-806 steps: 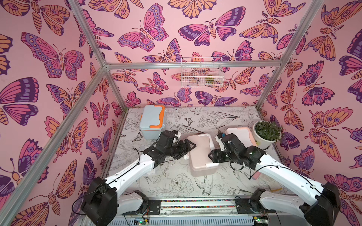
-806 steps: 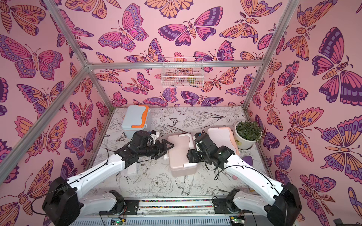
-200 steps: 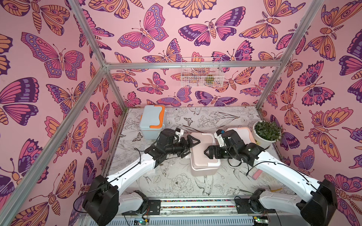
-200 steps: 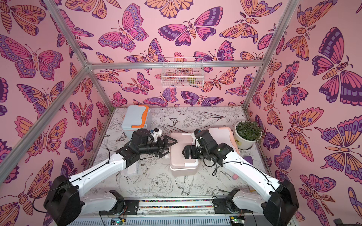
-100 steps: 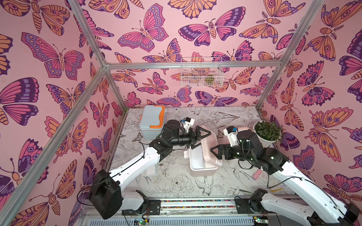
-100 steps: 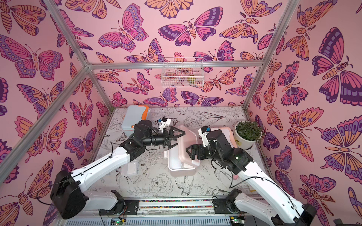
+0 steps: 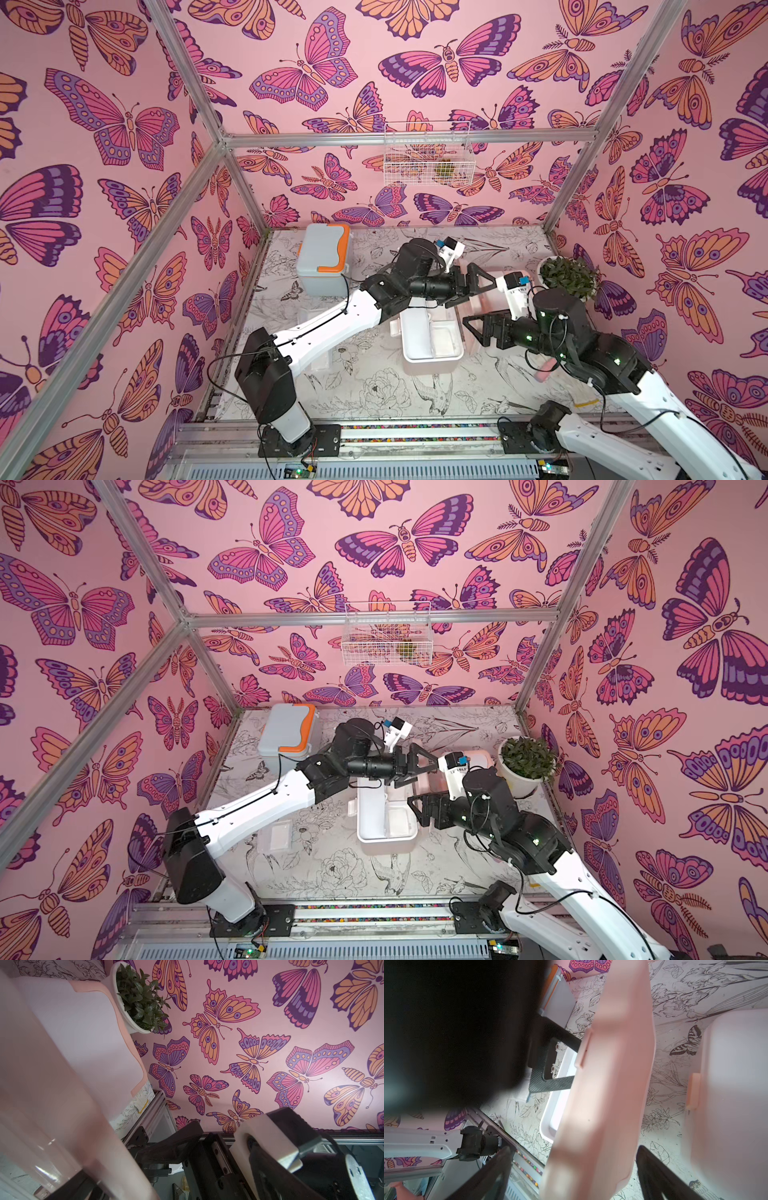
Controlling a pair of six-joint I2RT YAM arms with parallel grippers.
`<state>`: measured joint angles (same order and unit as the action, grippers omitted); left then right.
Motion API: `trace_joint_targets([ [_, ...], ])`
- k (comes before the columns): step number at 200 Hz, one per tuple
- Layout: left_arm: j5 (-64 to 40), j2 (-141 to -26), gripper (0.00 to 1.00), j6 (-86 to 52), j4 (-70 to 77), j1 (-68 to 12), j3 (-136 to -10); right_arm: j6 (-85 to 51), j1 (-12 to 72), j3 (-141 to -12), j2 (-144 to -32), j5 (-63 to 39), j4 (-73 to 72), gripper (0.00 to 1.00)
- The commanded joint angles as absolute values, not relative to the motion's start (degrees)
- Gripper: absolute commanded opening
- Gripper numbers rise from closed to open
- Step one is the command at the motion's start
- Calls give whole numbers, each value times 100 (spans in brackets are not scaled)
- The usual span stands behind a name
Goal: Open first aid kits and take out gauze
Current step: Open the lid of the first aid kit.
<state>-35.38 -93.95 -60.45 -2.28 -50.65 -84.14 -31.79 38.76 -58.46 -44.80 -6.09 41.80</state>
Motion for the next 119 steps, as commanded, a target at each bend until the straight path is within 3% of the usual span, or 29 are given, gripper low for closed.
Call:
trace_joint_targets([
  [1,-3100,-9336,100,-5535,-651,-5124,-8573,-3207,3886,-5757,-4544,21,4659,86],
  [44,-1949,-8641,100,-4672,-1655,-5102,-8262,-3250,3863,-5739,-4558,795,4969,73],
  [94,-201,-8267,100,-3779,-3360,-5025,-8062,-3357,3864,-5636,-4343,1036,4952,67],
  [119,662,-8580,79,-3495,-4196,-5031,-8254,-3387,3861,-5552,-4259,1168,4958,65],
])
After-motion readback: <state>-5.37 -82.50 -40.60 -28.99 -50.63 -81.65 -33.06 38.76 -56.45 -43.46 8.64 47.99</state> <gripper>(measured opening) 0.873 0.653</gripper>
